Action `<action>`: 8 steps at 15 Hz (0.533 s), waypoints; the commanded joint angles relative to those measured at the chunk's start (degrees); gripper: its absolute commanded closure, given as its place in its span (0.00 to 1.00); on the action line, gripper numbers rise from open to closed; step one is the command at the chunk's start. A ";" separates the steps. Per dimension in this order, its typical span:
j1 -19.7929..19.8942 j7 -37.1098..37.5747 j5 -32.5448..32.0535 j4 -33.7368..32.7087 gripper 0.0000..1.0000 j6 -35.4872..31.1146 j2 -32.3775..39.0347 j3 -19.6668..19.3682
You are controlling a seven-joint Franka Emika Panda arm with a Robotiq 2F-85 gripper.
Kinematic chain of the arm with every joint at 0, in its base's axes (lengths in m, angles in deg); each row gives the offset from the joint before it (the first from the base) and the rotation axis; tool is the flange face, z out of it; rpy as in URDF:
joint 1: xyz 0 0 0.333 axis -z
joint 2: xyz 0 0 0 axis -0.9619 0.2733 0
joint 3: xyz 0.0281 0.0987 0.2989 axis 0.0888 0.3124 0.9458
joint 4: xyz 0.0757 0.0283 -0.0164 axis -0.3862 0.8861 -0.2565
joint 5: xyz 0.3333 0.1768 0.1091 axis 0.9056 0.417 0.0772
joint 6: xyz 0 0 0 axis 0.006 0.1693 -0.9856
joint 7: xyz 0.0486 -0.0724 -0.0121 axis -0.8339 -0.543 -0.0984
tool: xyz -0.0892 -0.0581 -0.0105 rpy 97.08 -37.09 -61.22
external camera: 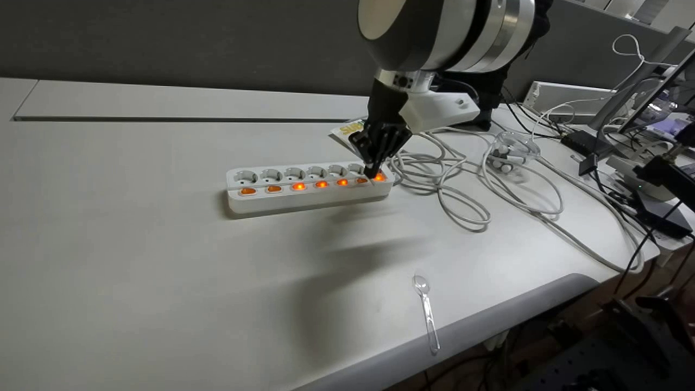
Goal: Turn on the second switch from the right
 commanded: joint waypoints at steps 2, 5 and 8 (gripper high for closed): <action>-0.19 2.10 -1.06 -2.79 1.00 1.26 2.08 0.58; -0.20 2.11 -0.95 -3.24 1.00 1.35 3.20 0.81; -0.29 2.25 -1.02 -3.61 1.00 1.39 4.01 0.82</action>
